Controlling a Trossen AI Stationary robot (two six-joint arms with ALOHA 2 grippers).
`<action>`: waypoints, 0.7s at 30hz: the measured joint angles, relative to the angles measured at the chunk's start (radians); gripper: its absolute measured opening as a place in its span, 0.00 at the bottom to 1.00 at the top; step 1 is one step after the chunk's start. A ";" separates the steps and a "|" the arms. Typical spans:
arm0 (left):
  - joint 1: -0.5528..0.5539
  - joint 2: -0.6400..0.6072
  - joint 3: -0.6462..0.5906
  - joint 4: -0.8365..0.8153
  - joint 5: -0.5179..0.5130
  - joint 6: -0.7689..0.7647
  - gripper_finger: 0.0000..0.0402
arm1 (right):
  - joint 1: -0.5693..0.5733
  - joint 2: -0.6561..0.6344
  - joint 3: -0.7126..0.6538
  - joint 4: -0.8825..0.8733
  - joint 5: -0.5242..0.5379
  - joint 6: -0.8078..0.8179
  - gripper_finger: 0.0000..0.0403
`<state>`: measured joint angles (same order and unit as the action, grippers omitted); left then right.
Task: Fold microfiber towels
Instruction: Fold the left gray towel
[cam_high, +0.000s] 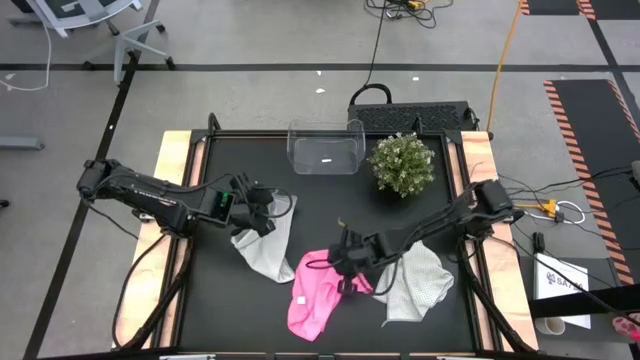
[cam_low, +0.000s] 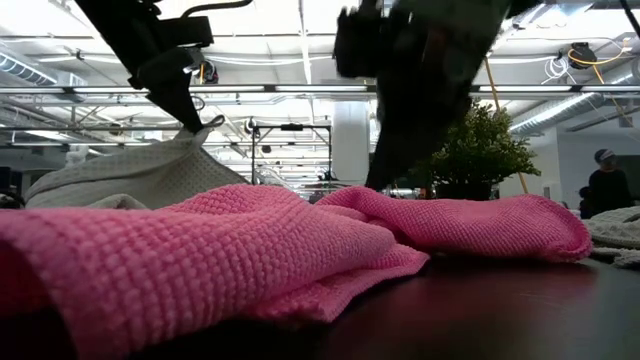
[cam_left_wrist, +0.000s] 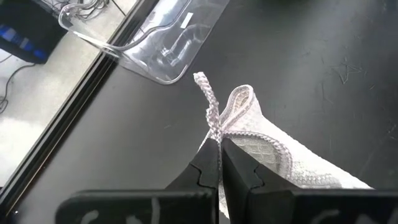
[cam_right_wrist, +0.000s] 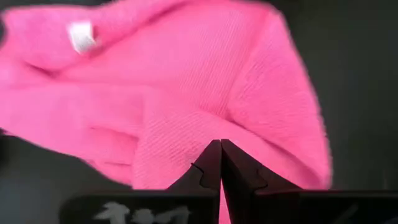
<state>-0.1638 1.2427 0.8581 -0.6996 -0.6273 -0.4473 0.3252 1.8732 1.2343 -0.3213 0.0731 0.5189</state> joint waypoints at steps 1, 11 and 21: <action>0.000 0.000 0.000 0.000 0.000 0.000 0.01 | 0.000 0.020 0.000 0.011 -0.015 0.011 0.00; 0.000 0.000 0.000 0.002 0.016 -0.007 0.02 | 0.087 -0.005 0.000 -0.491 -0.107 0.115 0.00; -0.004 0.000 0.000 0.121 0.096 -0.015 0.01 | 0.124 -0.271 0.000 -0.449 0.088 0.238 0.00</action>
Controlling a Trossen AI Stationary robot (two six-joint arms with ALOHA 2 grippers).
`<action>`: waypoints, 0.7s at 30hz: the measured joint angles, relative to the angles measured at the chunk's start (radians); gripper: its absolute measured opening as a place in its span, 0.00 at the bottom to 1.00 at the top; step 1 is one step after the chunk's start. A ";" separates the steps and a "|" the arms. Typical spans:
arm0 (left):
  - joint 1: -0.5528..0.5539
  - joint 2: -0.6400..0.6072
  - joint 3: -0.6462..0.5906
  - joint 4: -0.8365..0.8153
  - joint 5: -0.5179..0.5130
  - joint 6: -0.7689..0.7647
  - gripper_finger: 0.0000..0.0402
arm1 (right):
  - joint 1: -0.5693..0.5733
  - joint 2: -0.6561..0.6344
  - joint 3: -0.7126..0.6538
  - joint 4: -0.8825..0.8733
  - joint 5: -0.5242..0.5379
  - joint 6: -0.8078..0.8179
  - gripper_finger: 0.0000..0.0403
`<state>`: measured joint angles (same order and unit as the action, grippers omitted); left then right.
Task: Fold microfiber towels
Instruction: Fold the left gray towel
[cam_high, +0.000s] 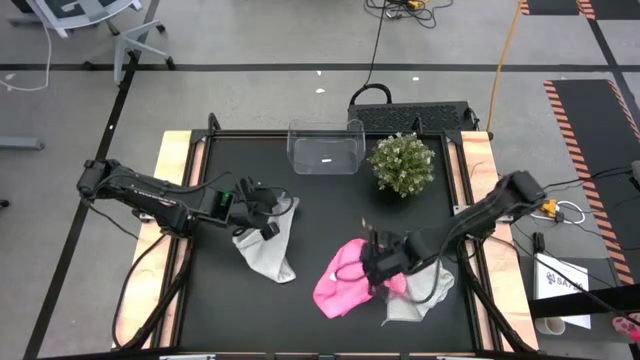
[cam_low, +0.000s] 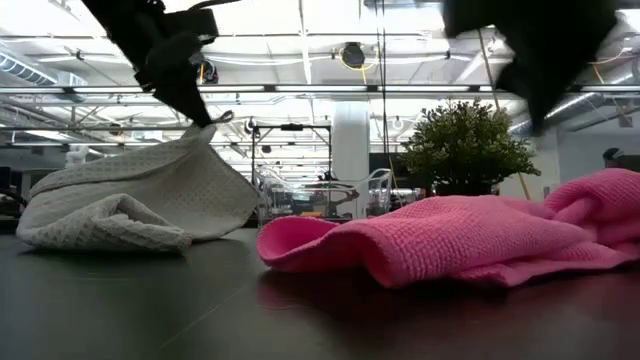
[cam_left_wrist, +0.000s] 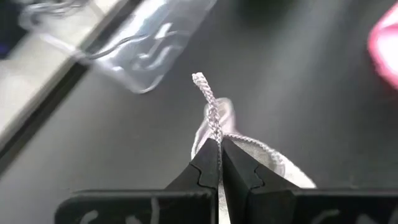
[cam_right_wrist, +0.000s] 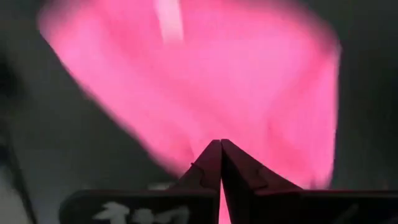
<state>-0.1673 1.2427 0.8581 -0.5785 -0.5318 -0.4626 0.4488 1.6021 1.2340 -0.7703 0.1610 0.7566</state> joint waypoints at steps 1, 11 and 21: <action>-0.003 0.000 0.000 0.037 0.027 0.009 0.01 | -0.009 -0.024 0.001 0.058 0.050 -0.027 0.00; -0.048 0.000 0.000 0.439 0.087 0.128 0.01 | -0.158 -0.033 -0.022 0.467 0.102 -0.302 0.00; -0.047 0.000 0.000 0.439 0.032 0.144 0.01 | -0.097 0.210 -0.208 0.782 -0.223 -0.021 0.00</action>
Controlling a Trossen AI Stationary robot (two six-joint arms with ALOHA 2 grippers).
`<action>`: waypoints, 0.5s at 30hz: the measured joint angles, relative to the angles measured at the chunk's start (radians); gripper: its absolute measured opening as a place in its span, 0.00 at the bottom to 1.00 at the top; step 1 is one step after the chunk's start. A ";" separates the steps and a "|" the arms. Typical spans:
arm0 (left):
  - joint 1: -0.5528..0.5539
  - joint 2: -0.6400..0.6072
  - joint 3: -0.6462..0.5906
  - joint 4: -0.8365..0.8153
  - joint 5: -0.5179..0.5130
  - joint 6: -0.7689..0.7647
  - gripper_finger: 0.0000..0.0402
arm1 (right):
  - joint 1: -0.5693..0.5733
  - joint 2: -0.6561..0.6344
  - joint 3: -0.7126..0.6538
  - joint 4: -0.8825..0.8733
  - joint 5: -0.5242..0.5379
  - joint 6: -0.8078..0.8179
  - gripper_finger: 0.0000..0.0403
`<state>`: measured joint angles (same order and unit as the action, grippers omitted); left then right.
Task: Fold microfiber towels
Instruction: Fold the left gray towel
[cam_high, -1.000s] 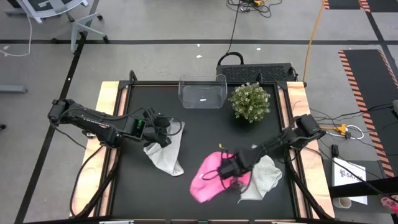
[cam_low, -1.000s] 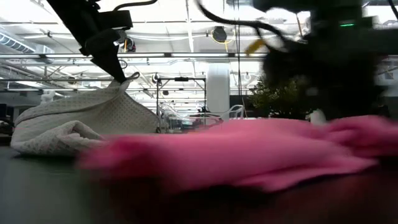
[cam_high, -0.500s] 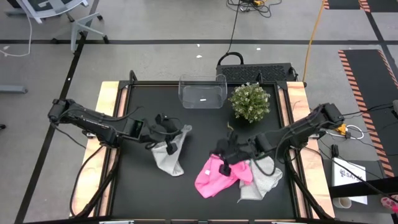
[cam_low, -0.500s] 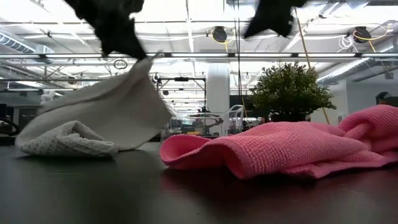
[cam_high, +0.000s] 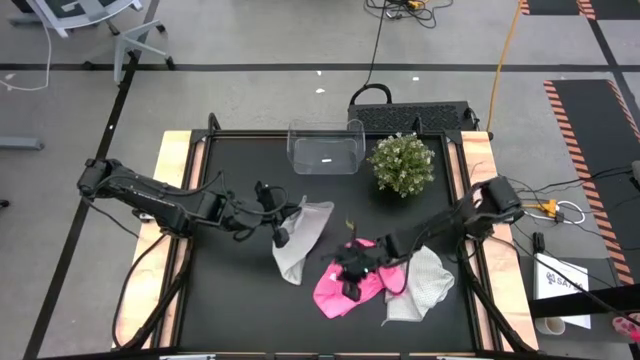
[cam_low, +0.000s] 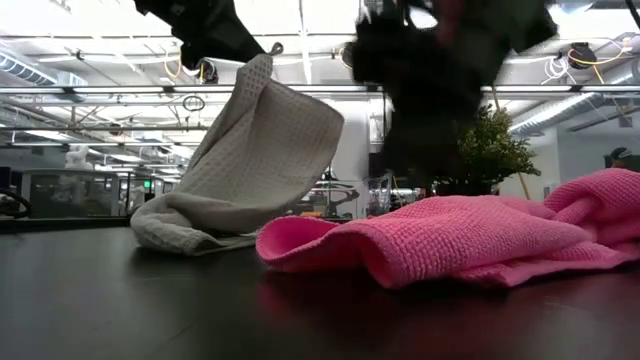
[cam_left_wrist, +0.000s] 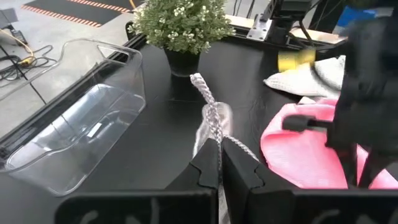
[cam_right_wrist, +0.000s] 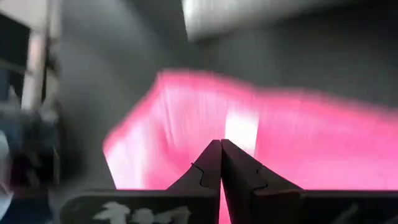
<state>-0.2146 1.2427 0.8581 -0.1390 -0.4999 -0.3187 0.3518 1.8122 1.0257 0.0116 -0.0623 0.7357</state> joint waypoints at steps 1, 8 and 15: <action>0.000 0.000 0.000 0.000 0.000 0.000 0.01 | 0.015 0.016 -0.011 -0.002 -0.024 0.038 0.00; 0.002 0.000 0.000 -0.022 0.002 -0.003 0.01 | 0.109 -0.020 -0.092 -0.104 -0.068 0.213 0.00; 0.002 0.000 0.000 -0.031 0.013 -0.022 0.01 | 0.142 -0.180 -0.125 -0.481 0.011 0.264 0.00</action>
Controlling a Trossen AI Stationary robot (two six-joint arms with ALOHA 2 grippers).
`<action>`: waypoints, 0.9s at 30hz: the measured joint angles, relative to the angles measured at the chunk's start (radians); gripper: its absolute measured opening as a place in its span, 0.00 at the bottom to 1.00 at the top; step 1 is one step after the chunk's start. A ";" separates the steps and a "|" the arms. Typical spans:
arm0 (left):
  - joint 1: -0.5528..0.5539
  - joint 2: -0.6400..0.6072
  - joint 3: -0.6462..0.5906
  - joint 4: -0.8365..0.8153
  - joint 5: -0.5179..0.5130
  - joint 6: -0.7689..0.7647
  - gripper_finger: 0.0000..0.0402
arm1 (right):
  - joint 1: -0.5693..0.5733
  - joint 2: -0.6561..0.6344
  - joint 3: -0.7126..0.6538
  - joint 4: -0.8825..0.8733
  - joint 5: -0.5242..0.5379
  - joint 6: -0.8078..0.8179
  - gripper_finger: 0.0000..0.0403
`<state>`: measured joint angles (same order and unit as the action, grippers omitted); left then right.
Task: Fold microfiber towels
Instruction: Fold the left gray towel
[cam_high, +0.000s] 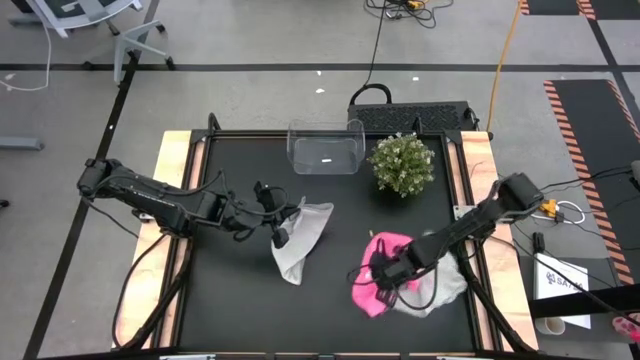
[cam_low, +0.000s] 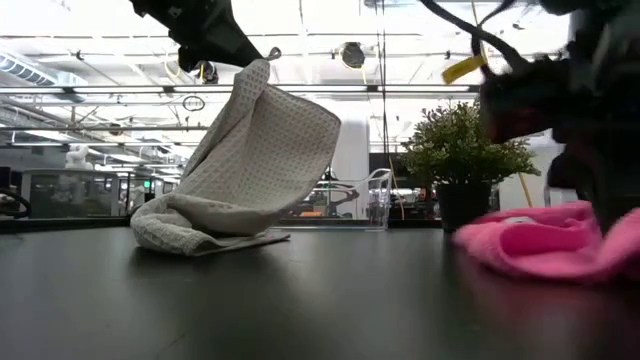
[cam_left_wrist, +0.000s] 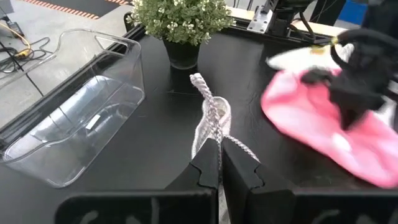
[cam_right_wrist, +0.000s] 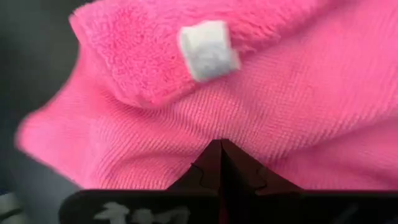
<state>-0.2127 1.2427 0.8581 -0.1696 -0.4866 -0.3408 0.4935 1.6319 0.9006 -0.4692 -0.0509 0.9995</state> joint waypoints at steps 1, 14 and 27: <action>0.000 0.000 0.000 0.000 0.000 0.000 0.01 | -0.006 -0.028 -0.002 -0.040 0.030 0.010 0.00; 0.000 0.000 0.000 0.009 -0.002 -0.005 0.01 | -0.231 -0.196 0.002 0.547 0.323 -0.421 0.00; 0.015 0.000 0.000 0.068 -0.018 -0.026 0.03 | -0.392 0.009 0.002 0.953 0.167 -0.505 0.20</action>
<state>-0.1980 1.2427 0.8577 -0.1017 -0.5047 -0.3672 0.1016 1.6405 0.9024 0.4833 0.1158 0.4944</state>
